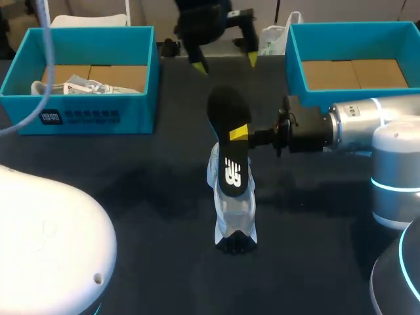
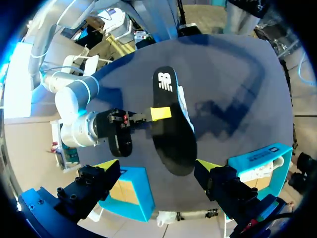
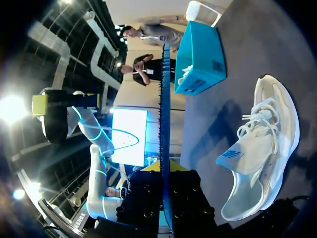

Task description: Take the shoe out of the shoebox, open the shoe tongue, remove and reinsert the insole, then place the shoe into the shoebox

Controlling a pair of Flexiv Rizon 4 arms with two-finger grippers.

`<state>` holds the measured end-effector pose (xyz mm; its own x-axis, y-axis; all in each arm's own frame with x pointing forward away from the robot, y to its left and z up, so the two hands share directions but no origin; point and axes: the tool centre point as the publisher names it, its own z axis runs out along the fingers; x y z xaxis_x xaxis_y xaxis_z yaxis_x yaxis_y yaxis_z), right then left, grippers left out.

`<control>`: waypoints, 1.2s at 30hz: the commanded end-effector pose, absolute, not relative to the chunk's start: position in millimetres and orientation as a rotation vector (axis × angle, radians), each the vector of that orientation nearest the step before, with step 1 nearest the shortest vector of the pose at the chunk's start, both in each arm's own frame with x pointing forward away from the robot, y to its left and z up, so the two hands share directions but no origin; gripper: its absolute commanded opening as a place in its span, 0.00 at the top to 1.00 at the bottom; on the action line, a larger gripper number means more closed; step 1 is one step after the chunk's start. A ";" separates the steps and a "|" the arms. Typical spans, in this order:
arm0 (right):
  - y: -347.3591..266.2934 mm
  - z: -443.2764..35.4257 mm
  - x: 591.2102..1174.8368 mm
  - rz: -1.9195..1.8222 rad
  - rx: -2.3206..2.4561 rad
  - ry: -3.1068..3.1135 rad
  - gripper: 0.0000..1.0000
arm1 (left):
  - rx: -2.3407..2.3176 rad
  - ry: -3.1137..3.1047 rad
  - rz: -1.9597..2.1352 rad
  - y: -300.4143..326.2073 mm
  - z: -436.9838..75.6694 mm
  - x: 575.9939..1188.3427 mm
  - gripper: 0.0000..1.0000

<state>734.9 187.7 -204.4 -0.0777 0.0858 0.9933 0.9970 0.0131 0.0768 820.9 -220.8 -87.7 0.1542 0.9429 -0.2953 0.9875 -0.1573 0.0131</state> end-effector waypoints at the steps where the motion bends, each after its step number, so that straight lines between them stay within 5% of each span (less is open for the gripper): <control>1: 188.8 -204.8 734.7 -1.218 -1.230 -1.334 1.00 | 2.386 1.999 -0.197 -238.4 -93.6 824.3 0.00; 20: 188.8 -204.8 734.7 -1.218 -1.230 -1.334 1.00 | 2.327 2.198 -0.142 -240.2 -105.6 821.2 0.00; 36: 188.8 -204.8 734.7 -1.218 -1.230 -1.334 1.00 | 1.747 1.860 -0.680 -166.7 -136.3 787.7 0.00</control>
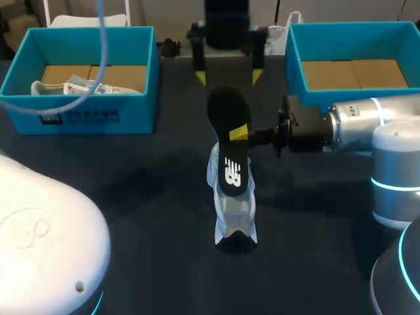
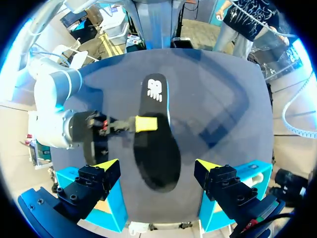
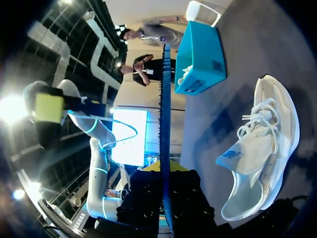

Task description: Take the shoe out of the shoebox, open the shoe tongue, remove and reinsert the insole, then place the shoe into the shoebox

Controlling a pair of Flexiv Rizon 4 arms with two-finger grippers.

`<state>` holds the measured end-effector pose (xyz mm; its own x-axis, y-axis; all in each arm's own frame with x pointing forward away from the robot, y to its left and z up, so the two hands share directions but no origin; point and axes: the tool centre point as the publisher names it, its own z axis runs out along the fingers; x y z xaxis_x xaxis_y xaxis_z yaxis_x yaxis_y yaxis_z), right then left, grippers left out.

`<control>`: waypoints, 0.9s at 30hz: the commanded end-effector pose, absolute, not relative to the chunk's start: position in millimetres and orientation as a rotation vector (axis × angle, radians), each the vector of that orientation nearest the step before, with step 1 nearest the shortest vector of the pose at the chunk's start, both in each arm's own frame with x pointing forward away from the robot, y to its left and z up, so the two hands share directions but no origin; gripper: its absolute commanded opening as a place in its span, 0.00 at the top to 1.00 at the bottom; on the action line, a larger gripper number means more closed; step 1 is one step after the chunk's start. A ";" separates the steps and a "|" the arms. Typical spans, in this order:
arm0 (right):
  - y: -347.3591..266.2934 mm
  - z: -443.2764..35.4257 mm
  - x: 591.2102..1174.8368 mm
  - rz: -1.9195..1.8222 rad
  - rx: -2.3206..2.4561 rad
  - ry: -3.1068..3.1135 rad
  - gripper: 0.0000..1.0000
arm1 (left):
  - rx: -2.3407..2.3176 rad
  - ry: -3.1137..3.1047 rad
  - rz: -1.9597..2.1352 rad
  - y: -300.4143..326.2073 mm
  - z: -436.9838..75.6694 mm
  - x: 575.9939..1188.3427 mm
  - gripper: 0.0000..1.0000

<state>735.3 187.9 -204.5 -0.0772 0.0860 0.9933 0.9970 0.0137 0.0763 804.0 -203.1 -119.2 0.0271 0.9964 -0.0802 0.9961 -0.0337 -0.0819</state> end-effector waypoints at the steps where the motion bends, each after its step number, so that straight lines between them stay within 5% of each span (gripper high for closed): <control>1: 188.8 -204.8 734.7 -1.218 -1.230 -1.334 1.00 | -2.396 -2.593 1.005 -163.5 -138.5 785.0 0.00; 18: 188.8 -204.8 734.7 -1.218 -1.230 -1.334 1.00 | -2.367 -2.712 1.174 -149.3 -139.1 782.4 0.00; 27: 188.8 -204.8 734.7 -1.218 -1.230 -1.334 1.00 | -2.430 -2.571 1.757 -130.4 -152.7 778.4 0.00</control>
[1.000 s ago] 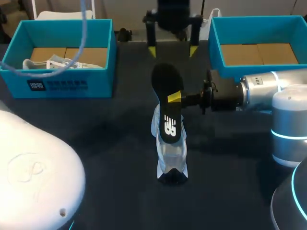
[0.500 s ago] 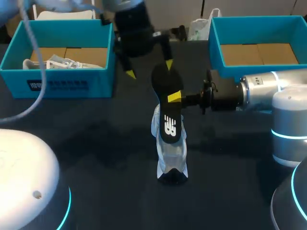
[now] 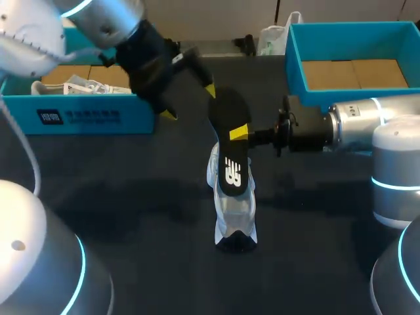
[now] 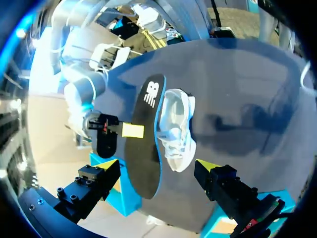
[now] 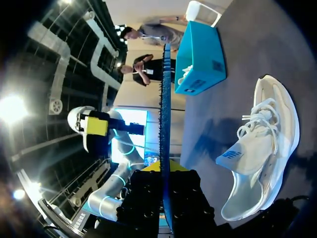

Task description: Take the shoe out of the shoebox, open the shoe tongue, remove and reinsert the insole, then place the shoe into the shoebox

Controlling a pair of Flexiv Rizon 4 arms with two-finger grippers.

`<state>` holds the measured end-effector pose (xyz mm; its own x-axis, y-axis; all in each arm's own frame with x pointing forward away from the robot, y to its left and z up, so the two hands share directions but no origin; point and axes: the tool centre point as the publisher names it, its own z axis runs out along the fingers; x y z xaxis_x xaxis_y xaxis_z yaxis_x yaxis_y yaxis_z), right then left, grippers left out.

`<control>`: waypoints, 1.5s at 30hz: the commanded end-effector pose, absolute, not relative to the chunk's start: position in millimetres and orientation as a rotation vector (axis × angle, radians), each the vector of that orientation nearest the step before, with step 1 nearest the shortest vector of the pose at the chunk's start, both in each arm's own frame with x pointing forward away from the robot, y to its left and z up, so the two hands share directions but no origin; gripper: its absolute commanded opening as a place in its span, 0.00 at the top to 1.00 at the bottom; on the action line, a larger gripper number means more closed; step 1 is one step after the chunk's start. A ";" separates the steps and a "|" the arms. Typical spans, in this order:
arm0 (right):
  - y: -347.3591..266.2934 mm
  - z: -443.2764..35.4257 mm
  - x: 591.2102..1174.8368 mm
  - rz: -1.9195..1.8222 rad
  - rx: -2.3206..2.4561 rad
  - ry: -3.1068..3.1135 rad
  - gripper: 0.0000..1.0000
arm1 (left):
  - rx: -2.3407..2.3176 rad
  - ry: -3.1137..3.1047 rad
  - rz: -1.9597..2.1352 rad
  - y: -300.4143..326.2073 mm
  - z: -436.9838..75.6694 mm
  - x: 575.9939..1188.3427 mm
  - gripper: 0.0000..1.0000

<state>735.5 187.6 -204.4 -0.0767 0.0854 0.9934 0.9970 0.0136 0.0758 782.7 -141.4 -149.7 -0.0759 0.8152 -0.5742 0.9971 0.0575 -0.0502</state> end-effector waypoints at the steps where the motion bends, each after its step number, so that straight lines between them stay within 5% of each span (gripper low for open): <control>1: 188.8 -204.8 734.7 -1.218 -1.230 -1.334 1.00 | 1.436 1.519 -1.038 -130.4 -152.7 778.4 0.00; 45: 188.8 -204.8 734.7 -1.218 -1.230 -1.334 1.00 | 1.074 1.359 -1.108 -154.4 -194.0 791.9 0.00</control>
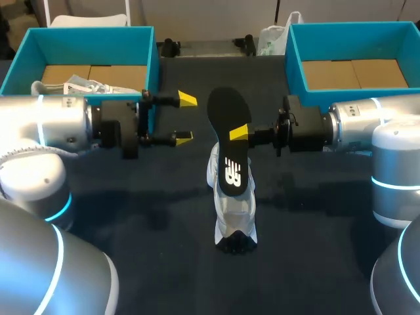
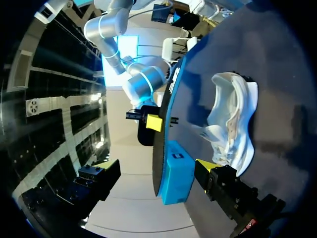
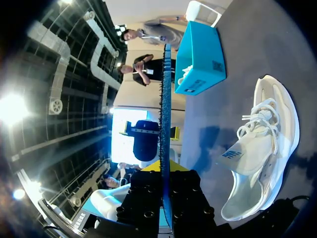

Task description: Take the shoe out of the shoebox, open the shoe tongue, remove and reinsert the insole, then place the shoe into the shoebox

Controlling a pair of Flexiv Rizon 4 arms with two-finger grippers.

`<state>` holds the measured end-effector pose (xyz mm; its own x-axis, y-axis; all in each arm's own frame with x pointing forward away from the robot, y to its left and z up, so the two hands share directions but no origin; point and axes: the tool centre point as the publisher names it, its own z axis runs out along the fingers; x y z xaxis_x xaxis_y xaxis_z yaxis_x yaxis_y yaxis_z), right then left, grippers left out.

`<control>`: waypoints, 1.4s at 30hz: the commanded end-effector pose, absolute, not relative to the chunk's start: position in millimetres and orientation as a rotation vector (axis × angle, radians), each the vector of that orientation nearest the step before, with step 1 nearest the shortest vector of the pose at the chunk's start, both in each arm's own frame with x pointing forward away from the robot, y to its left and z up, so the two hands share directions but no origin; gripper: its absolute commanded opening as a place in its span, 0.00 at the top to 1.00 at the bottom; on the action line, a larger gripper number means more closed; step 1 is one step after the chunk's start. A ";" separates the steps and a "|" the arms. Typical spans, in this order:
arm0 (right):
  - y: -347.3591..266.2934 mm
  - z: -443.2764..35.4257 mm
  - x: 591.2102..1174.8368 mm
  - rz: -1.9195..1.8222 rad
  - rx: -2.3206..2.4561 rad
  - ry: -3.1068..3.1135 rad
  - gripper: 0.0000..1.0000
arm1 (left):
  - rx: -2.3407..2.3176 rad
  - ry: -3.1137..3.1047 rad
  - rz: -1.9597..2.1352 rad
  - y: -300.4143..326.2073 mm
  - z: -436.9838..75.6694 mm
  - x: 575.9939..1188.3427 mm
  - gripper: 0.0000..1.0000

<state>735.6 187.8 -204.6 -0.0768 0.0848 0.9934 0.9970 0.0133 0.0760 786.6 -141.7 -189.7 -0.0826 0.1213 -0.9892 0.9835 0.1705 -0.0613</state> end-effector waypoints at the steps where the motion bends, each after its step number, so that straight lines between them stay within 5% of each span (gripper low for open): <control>1: 188.8 -204.8 734.7 -1.218 -1.230 -1.334 1.00 | 1.075 1.353 -1.115 -156.8 -194.5 792.1 0.00; 8: 188.8 -204.8 734.7 -1.218 -1.230 -1.334 1.00 | 1.067 1.354 -1.124 -176.8 -199.5 794.6 0.05; 21: 188.8 -204.8 734.7 -1.218 -1.230 -1.334 1.00 | 1.053 1.349 -1.137 -206.3 -203.2 791.8 0.49; 42: 188.8 -204.8 734.7 -1.218 -1.230 -1.334 1.00 | 1.116 1.268 -1.110 -220.8 -203.8 790.8 0.71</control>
